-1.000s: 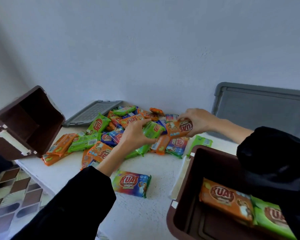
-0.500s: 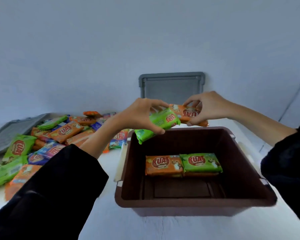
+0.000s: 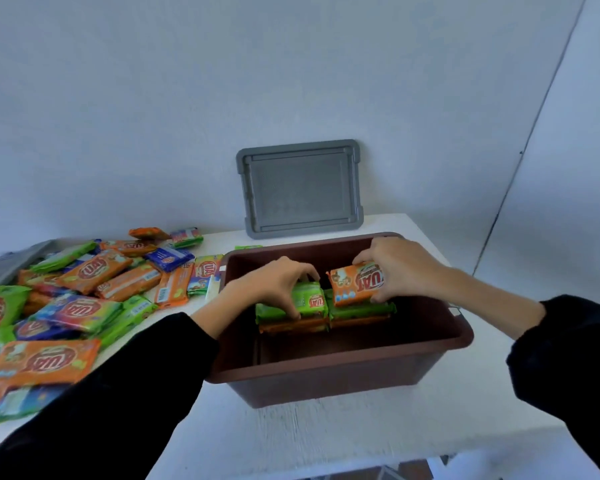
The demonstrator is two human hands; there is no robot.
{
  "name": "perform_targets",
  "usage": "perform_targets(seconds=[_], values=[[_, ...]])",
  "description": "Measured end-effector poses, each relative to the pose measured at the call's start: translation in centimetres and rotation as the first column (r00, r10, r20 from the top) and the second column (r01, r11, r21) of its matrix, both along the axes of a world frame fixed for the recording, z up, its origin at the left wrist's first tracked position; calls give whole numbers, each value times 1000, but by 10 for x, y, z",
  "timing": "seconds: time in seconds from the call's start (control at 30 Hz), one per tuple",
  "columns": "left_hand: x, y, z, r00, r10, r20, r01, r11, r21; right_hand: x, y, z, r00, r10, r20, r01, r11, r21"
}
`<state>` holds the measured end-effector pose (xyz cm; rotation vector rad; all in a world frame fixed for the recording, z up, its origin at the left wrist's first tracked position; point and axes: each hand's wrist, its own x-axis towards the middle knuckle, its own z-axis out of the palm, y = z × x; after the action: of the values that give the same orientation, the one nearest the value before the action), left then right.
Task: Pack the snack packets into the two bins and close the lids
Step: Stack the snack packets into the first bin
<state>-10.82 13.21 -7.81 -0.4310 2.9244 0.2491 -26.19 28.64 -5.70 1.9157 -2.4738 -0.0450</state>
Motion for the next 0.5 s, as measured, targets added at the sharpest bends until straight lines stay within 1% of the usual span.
perform_targets(seconds=[0.17,0.3,0.37,0.43,0.5], values=[[-5,8,-10,999,-45,1,45,990,-131,5,-8,-17,1000,1,-7,-1,999,53],[-3,10,-8,995,-73,-61,57,971,-234,8,-8,-22,999,37,-21,-35,997,63],[-1,11,-10,998,-61,-33,52,972,-230,11,-10,-23,996,78,-32,-75,994,77],[0,13,-11,998,-59,32,65,969,-237,16,-14,-25,991,126,-50,-118,985,127],[-1,14,-12,994,-70,87,93,950,-297,22,-18,-29,982,166,-88,-150,975,165]])
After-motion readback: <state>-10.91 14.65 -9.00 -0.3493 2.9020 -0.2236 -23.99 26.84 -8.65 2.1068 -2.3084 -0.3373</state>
